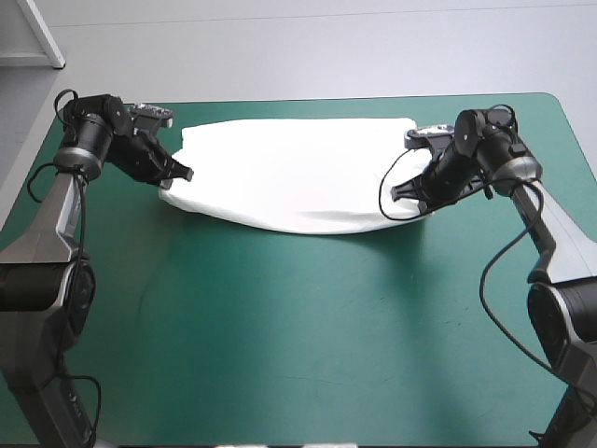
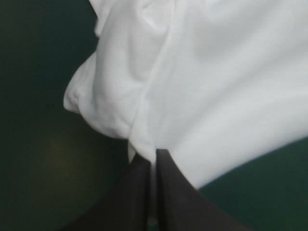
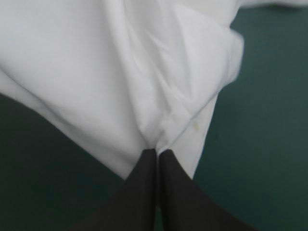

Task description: Fold the cloth

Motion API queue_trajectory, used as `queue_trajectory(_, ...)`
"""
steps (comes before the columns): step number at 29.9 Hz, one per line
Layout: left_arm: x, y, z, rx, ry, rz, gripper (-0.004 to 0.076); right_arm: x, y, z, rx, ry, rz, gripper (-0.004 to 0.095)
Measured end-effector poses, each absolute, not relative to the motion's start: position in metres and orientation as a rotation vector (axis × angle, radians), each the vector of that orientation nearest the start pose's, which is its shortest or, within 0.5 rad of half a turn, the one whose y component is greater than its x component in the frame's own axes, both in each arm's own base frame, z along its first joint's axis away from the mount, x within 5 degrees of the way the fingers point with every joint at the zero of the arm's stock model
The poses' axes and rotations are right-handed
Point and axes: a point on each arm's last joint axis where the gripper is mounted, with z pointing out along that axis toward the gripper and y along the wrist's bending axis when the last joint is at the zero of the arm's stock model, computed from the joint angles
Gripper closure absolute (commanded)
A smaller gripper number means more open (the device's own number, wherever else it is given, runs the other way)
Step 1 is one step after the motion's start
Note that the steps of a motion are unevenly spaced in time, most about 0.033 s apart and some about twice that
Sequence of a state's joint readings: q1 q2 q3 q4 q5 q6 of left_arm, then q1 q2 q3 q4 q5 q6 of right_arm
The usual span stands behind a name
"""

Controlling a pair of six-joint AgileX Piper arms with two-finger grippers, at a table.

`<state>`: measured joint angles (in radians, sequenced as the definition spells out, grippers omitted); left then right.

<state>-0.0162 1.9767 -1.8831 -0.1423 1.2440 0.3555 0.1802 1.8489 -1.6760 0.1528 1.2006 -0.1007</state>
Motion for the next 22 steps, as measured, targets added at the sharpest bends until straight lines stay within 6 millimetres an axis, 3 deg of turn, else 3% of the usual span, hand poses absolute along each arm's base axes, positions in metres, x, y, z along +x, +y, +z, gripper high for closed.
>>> queue_trajectory(9, 0.322, -0.024, 0.28, 0.499, 2.919, -0.255, 0.0703, 0.313, 0.069, 0.287, -0.316, 2.929, 0.102, 0.0923)
queue_trajectory(14, 0.274, -0.025, 0.275, 0.483, 2.934, -0.271, 0.0703, 0.269, 0.06, 0.285, -0.276, 2.96, 0.107, 0.0923)
queue_trajectory(19, 0.242, -0.025, 0.272, 0.475, 2.957, -0.284, 0.0702, 0.233, 0.055, 0.271, -0.257, 3.017, 0.132, 0.0923)
queue_trajectory(22, 0.234, -0.025, 0.268, 0.479, 2.972, -0.286, 0.0681, 0.22, 0.052, 0.261, -0.265, 3.041, 0.135, 0.0906)
